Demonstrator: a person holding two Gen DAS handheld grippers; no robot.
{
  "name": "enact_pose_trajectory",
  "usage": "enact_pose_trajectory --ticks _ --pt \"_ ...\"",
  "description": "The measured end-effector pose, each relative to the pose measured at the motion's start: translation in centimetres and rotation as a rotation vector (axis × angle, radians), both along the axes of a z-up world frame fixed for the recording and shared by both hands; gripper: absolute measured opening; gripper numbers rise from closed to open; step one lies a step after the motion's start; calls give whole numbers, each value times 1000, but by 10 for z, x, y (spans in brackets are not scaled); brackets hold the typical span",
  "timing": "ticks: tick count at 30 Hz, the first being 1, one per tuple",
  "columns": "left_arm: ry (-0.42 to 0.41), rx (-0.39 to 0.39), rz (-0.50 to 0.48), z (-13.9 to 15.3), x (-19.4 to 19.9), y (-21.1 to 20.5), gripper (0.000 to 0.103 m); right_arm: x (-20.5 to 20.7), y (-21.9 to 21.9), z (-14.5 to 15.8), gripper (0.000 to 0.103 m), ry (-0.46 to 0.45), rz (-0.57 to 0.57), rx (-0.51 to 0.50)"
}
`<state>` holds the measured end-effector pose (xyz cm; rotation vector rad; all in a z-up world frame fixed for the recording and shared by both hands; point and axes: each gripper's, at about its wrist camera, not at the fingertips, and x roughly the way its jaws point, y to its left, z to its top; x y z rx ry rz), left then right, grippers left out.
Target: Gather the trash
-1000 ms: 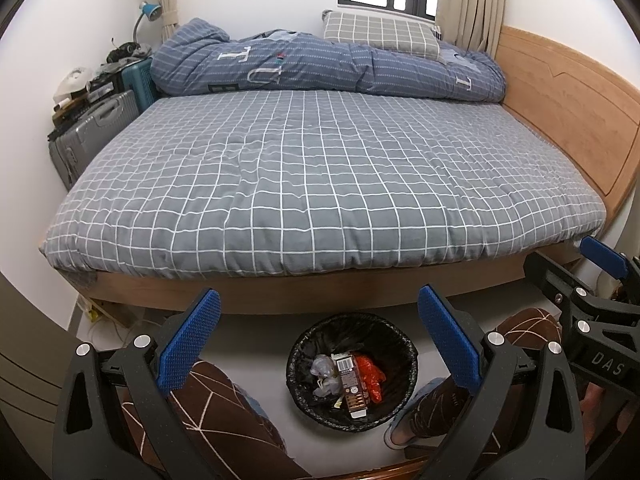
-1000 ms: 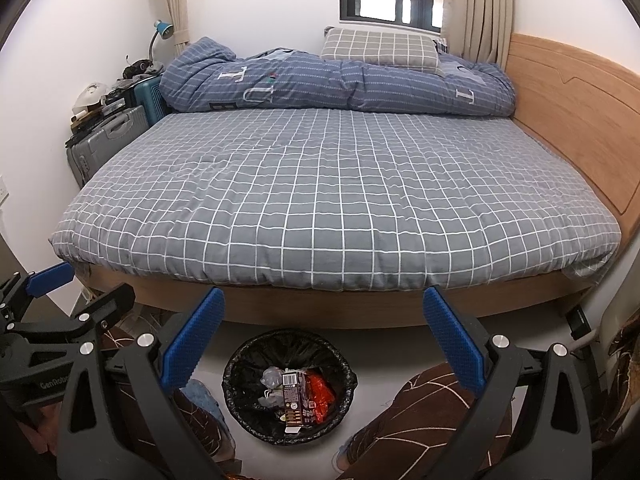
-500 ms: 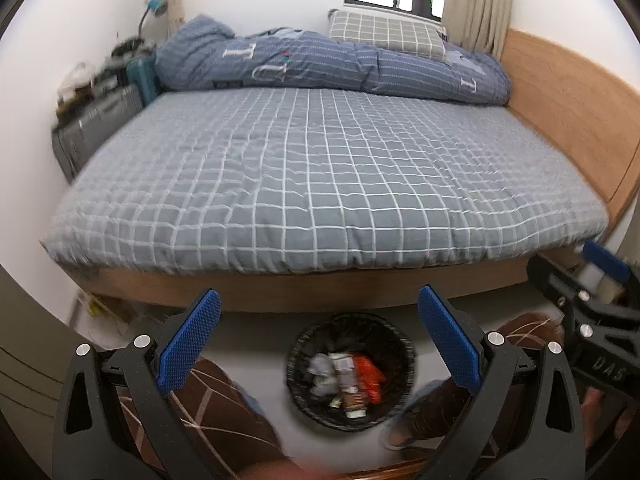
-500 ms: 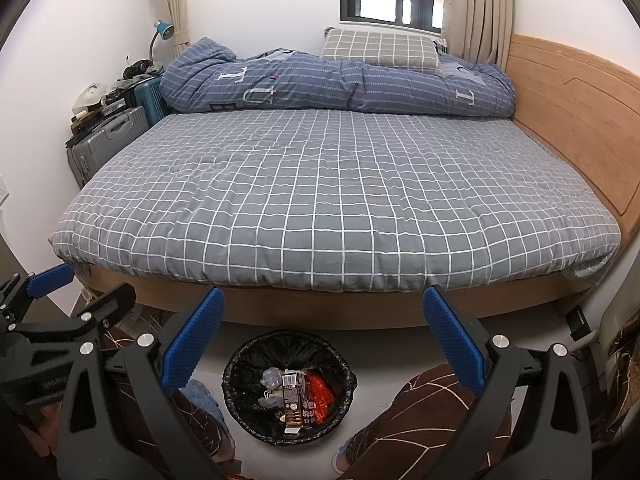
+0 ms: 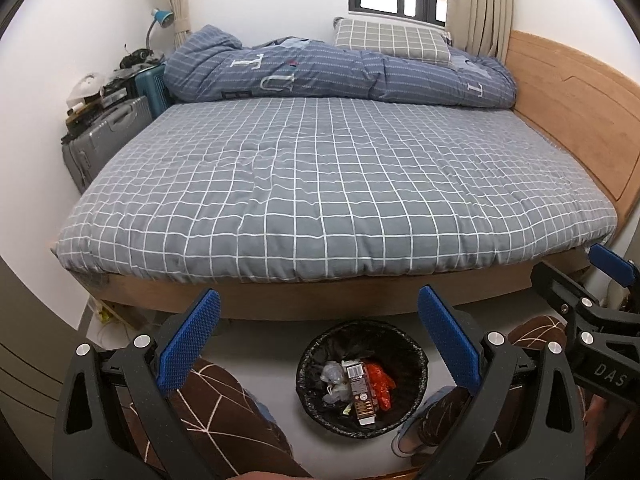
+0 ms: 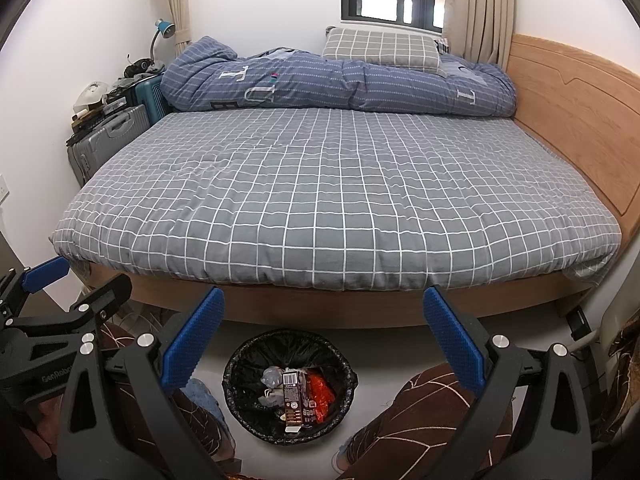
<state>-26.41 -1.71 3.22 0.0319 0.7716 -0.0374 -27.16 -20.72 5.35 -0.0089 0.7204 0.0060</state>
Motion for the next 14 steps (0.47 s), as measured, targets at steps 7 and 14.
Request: enact_pose_trajectory --ticks 7,14 --pt "0 -8 4 0 -1 0 97 -1 0 0 95 0 1 -1" --pt "14 -21 6 -3 2 2 97 -1 1 -1 95 0 5 -2"
